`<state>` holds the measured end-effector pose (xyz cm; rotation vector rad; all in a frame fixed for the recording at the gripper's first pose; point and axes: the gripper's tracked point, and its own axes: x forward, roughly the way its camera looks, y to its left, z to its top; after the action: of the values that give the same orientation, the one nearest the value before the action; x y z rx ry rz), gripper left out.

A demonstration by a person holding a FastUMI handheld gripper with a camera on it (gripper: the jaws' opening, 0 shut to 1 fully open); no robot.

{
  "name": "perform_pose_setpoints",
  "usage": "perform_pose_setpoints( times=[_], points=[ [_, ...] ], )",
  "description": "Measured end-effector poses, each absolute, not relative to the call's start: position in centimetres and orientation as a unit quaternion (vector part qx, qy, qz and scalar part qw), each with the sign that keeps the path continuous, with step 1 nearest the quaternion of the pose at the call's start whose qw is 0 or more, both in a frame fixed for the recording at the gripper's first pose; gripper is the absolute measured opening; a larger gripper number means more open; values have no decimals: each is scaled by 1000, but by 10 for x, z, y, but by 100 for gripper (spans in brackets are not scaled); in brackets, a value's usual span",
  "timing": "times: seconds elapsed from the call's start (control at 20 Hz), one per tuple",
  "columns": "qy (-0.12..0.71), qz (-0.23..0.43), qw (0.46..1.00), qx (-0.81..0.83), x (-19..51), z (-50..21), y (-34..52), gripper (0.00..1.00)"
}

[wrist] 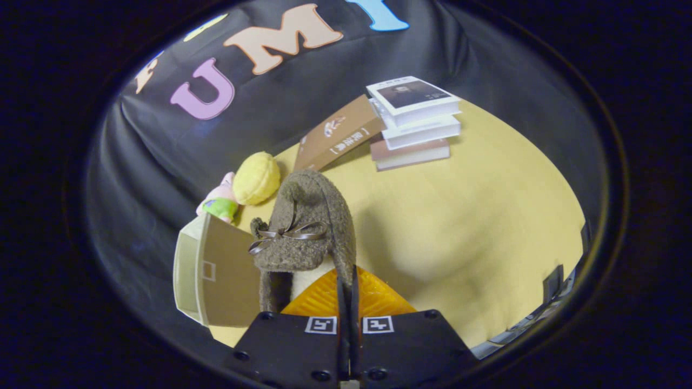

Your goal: Open the storage box then place both shoes into the box .Put the left shoe in first, then the right shoe, with the right side of both shoes facing outward in a uniform manner.

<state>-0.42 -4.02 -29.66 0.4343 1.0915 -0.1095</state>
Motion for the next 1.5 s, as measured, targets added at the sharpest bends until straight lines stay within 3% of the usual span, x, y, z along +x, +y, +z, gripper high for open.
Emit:
perform_pose_setpoints(
  times=[0.95, 1.5],
  points=[
    [488, 36, 841, 231, 29, -247, 205, 4],
    [510, -18, 853, 108, 8, -302, 238, 4]
  ],
)
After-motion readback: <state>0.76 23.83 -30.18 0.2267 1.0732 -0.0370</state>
